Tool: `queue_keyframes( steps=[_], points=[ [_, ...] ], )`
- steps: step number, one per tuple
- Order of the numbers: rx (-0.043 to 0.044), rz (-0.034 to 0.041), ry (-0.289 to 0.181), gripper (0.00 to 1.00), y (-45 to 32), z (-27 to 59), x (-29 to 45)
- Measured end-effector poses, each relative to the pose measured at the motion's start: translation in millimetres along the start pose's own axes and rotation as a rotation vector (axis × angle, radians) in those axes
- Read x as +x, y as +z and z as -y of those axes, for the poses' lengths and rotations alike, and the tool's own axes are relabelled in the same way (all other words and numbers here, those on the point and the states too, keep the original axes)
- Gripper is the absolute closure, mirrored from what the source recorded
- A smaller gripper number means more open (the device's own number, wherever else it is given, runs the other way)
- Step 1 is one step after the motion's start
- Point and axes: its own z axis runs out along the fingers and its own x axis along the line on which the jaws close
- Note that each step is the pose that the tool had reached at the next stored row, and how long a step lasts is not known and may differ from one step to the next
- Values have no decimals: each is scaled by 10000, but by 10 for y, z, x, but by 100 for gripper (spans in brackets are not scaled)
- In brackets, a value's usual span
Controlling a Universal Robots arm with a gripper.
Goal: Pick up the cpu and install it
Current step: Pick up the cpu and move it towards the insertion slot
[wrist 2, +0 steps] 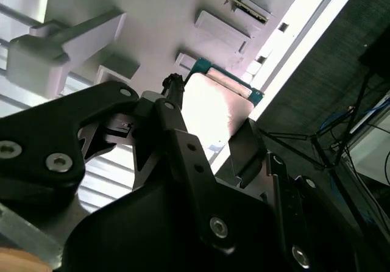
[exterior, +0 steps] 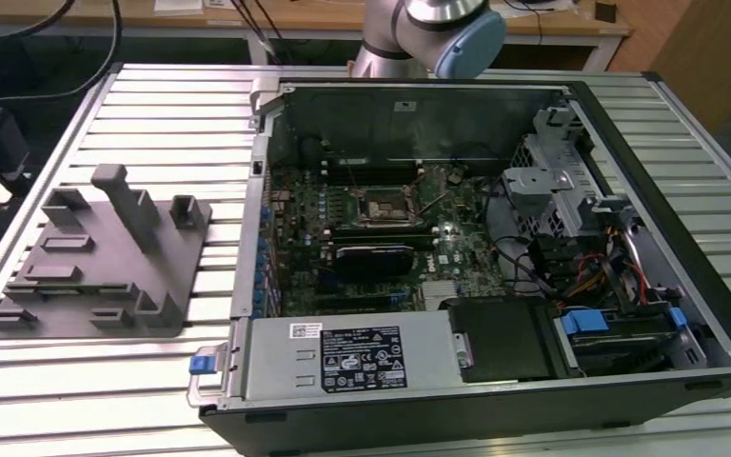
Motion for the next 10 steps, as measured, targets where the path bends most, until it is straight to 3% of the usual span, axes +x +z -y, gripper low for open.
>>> queue_keyframes(
  steps=[5, 10],
  points=[
    [1, -2, 1, 46, -174, -14, -6],
    [0, 0, 1, 46, -395, -31, -16]
  ],
)
